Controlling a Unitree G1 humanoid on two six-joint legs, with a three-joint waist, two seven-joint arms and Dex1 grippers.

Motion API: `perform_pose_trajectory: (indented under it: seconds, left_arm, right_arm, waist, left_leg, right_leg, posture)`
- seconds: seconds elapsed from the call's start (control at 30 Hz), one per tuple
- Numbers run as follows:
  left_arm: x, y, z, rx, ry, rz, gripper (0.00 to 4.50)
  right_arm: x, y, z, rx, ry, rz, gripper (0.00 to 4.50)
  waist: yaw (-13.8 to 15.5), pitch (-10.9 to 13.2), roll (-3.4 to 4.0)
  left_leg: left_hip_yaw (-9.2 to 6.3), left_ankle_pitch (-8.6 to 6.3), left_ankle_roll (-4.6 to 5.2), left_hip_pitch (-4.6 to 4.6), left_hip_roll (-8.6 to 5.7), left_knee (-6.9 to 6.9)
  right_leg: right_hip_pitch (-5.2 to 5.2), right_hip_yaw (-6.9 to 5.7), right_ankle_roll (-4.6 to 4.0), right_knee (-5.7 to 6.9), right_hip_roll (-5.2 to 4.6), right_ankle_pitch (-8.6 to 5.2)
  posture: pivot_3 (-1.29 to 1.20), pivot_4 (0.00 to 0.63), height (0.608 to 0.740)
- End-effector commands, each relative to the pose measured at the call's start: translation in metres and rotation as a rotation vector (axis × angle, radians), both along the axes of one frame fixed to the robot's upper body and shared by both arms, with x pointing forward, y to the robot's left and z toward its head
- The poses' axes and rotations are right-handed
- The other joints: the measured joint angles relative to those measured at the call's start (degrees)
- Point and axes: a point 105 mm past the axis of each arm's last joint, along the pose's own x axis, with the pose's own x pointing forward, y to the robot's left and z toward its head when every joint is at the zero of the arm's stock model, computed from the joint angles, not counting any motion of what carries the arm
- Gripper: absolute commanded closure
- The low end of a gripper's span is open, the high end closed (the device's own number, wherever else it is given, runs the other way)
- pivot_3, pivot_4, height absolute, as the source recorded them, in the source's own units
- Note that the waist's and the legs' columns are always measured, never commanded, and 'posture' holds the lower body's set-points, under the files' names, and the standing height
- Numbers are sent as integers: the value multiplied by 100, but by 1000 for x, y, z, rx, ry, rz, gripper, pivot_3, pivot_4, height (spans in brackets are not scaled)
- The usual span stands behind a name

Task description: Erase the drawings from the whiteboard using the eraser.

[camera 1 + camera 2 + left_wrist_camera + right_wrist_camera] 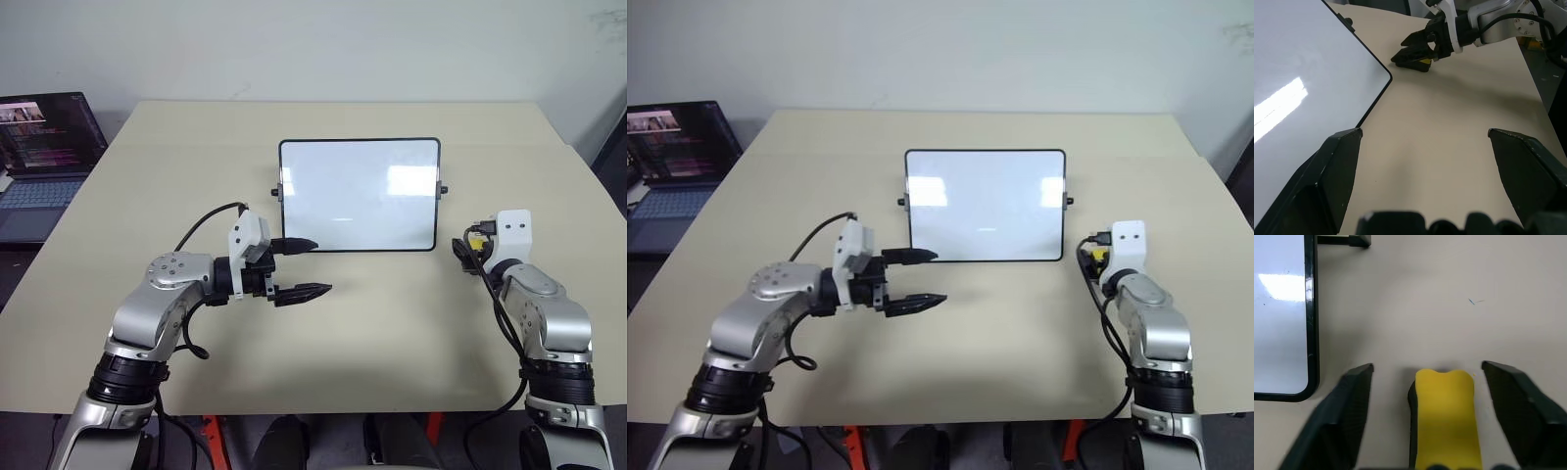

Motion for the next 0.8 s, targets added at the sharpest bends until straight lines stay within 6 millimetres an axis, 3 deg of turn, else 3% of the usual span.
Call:
perform_pose_trajectory:
  seconds: [0.03, 0.33, 0.47, 0.67, 0.8]
  left_arm:
    - [0, -2, 10, -10, -48, -14, 0]
    - [1, -2, 12, -22, -49, -8, 0]
    - [7, 0, 21, -75, -55, 50, 0]
    - [36, 21, 39, -169, -139, 351, 0]
    - [41, 31, 34, -196, -134, 505, 0]
  right_arm:
    - [3, -1, 14, -10, -55, 0, 17]
    - [2, -1, 14, -21, -51, -1, 17]
    - [1, -1, 20, -22, -63, 3, 17]
    - [-8, -5, 27, -15, -104, -18, 17]
    - [-18, -6, 36, -18, -159, -22, 17]
  waist:
    - [0, 0, 0]
    - [0, 0, 0]
    - [0, 0, 0]
    - [2, -1, -1]
    - [9, -5, 1]
  left_leg:
    - [0, 0, 0, 0, 0, 0]
    - [0, 0, 0, 0, 0, 1]
    - [0, 0, 0, 0, 0, 2]
    - [-1, 0, 0, -1, 1, 4]
    - [-2, 0, 0, -3, 0, 5]
  right_leg:
    - [0, 0, 0, 0, 0, 0]
    - [0, 0, 0, 0, 0, 0]
    - [0, -1, 0, 1, 0, 0]
    - [0, -1, 0, 2, 0, 0]
    - [0, 0, 1, 1, -1, 1]
  posture:
    - [0, 150, 740]
    - [0, 150, 740]
    - [0, 150, 740]
    - [0, 150, 740]
    - [0, 150, 740]
